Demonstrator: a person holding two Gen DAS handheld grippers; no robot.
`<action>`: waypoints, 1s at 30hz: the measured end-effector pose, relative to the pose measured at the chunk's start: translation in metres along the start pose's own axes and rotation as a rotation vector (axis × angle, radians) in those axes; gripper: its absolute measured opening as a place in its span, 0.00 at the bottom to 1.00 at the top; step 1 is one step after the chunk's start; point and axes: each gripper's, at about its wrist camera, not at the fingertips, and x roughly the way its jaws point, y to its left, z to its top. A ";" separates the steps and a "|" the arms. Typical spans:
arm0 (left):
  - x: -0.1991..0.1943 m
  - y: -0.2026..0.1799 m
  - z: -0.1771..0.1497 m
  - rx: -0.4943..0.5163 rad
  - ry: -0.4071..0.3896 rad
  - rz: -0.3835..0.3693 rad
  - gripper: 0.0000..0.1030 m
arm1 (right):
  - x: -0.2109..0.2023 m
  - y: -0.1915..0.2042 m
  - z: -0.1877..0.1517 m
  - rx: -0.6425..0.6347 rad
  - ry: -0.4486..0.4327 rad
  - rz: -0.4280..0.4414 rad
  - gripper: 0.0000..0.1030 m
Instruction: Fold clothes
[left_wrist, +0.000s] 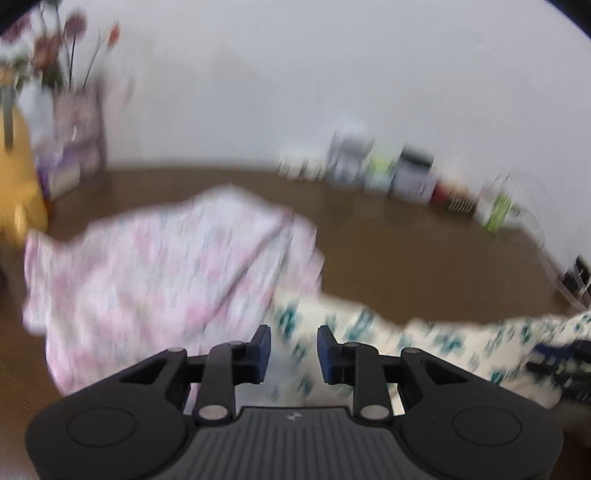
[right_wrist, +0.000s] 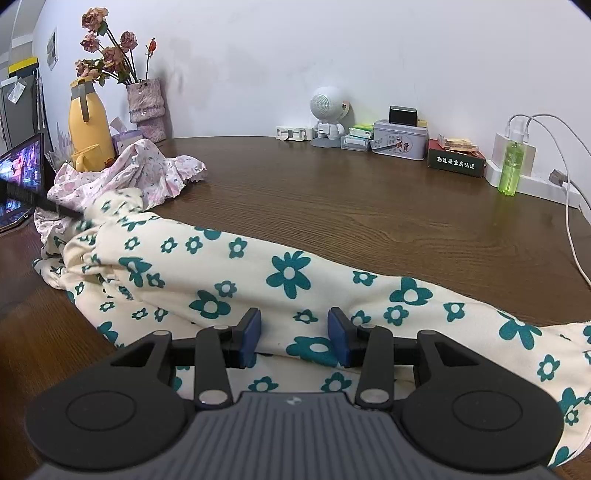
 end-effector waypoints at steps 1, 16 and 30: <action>0.000 -0.009 0.003 0.029 -0.007 -0.042 0.24 | 0.000 0.000 0.000 -0.001 0.000 -0.001 0.39; 0.051 -0.057 -0.039 0.244 0.134 -0.141 0.23 | -0.006 0.007 0.001 -0.052 -0.017 0.045 0.40; 0.038 -0.059 -0.026 0.219 0.114 -0.170 0.27 | 0.017 0.101 0.026 -0.537 0.029 0.180 0.30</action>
